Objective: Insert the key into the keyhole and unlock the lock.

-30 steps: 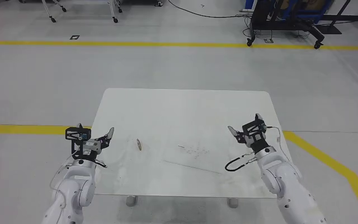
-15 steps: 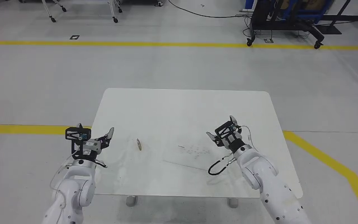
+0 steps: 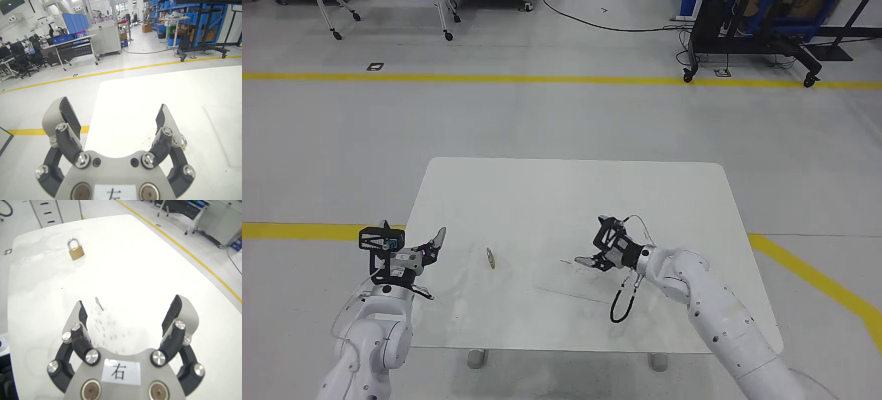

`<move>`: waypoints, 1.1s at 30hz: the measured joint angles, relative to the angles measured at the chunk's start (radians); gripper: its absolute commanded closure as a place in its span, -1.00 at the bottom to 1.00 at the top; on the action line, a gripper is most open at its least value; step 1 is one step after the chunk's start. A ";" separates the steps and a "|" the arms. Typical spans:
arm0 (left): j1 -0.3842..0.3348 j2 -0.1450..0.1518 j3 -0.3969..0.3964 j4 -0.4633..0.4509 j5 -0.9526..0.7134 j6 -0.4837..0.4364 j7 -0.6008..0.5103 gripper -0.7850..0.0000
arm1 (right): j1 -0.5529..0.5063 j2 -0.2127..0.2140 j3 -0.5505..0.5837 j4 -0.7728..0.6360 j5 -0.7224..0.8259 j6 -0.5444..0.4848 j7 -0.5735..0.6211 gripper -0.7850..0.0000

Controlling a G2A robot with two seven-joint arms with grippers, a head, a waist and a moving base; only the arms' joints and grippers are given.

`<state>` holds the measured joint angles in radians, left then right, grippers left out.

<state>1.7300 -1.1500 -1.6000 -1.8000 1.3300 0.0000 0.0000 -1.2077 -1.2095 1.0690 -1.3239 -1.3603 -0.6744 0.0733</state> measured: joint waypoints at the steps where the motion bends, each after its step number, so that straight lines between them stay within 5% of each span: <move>1: 0.000 0.000 0.000 0.000 0.000 0.000 0.000 -1.00 | 0.018 -0.003 -0.017 0.023 0.000 -0.029 -0.015 -1.00; 3: 0.000 0.000 0.000 0.000 0.000 0.000 0.000 -1.00 | 0.059 -0.010 -0.050 0.082 0.009 -0.102 -0.054 -1.00; 5: 0.000 0.000 0.000 0.000 0.000 0.000 0.000 -1.00 | 0.097 -0.018 -0.073 0.151 0.026 -0.141 -0.071 -0.65; 7: 0.000 0.000 0.000 0.000 0.000 0.000 0.000 -1.00 | 0.127 -0.030 -0.096 0.206 0.044 -0.124 -0.050 -0.39; 15: 0.000 0.000 0.000 0.000 0.000 0.000 0.000 -1.00 | 0.222 -0.078 -0.227 0.303 0.019 -0.095 0.014 0.11; 17: 0.000 0.000 0.000 0.000 0.000 0.000 0.000 -1.00 | 0.236 -0.085 -0.252 0.314 -0.010 -0.091 0.010 0.36; 20: 0.000 0.000 0.000 0.000 0.000 0.000 0.000 -1.00 | 0.251 -0.092 -0.274 0.332 -0.036 -0.079 0.010 1.00; 33: 0.000 0.000 0.000 0.000 0.000 0.000 0.000 -1.00 | 0.257 -0.090 -0.290 0.317 -0.129 -0.051 -0.070 1.00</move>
<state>1.7300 -1.1500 -1.6000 -1.8000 1.3300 0.0000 0.0000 -0.9503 -1.2992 0.7788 -1.0069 -1.4889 -0.7254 0.0030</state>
